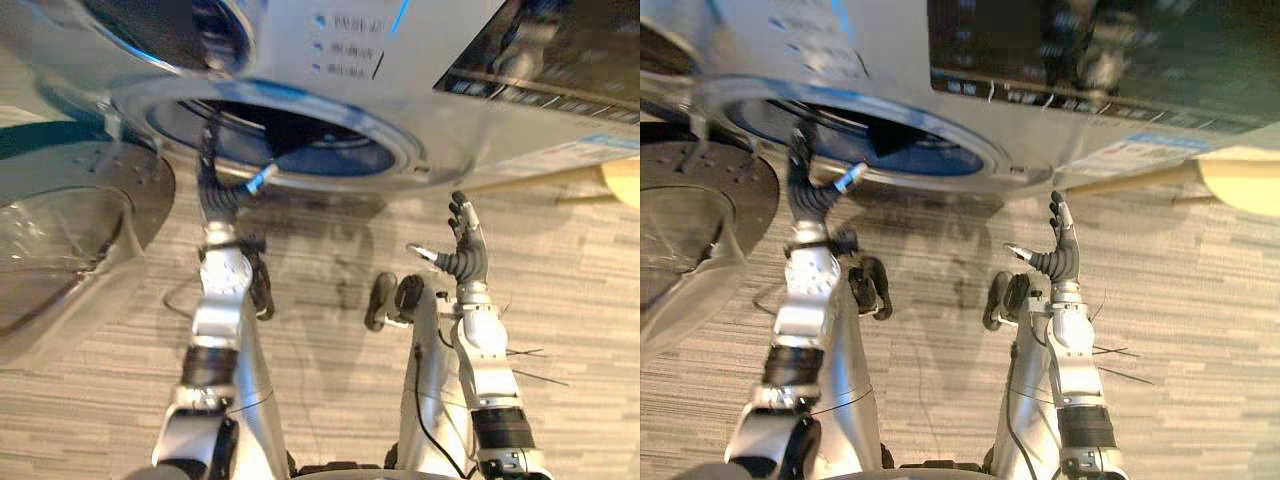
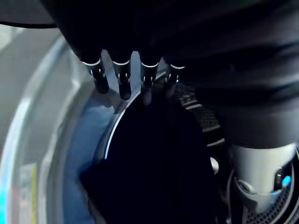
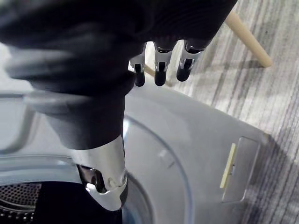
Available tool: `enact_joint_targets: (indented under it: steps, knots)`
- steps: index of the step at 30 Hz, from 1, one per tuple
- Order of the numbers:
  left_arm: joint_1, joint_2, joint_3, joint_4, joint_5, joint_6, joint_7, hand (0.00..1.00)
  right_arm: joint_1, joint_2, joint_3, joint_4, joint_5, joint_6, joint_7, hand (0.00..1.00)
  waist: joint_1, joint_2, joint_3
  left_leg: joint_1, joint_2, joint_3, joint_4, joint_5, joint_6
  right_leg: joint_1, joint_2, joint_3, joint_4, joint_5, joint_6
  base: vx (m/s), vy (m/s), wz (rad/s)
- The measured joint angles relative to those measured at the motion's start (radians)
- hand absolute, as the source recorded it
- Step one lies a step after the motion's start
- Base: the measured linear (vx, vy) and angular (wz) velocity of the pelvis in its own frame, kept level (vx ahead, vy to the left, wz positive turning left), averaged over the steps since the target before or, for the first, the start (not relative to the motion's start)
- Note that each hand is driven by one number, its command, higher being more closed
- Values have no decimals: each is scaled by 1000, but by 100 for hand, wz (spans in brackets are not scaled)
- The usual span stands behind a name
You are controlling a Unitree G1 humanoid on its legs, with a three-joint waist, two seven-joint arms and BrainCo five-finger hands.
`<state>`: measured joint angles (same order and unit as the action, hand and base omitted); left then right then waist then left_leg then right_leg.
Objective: Pick up the laundry basket with both hands and put the clothes into the washing machine.
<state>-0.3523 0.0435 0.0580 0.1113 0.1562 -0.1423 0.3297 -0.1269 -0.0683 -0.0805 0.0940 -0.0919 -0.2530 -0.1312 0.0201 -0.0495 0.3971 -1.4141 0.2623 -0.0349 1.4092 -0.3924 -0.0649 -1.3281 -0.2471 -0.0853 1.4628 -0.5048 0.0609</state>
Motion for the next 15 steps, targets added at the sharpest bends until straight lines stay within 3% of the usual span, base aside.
enact_joint_targets:
  steps: [4,7,11,15]
  knots:
    - [127,-41,-47,38,-156,-40,-31,0,32,4,2,90,3,31,0,0,17,0,0,157,-5,7,-70,0,-10,160,-6,-19,-62,-6,2,35,-38,15]
    - [235,-40,-78,107,-240,-64,-90,0,108,6,8,156,3,45,-1,0,24,3,-6,363,-19,24,-226,11,-37,375,-21,-63,-204,-5,9,51,-52,34]
    - [404,-30,-88,229,-272,-63,-148,0,190,7,22,225,4,66,-1,0,25,22,-62,641,-20,75,-494,101,-41,667,-13,-139,-474,74,18,123,-39,24]
    - [450,-24,-101,351,-269,-61,-200,0,200,20,35,317,12,68,0,0,28,26,-95,820,-22,121,-676,171,-29,842,5,-162,-674,155,23,164,39,-1]
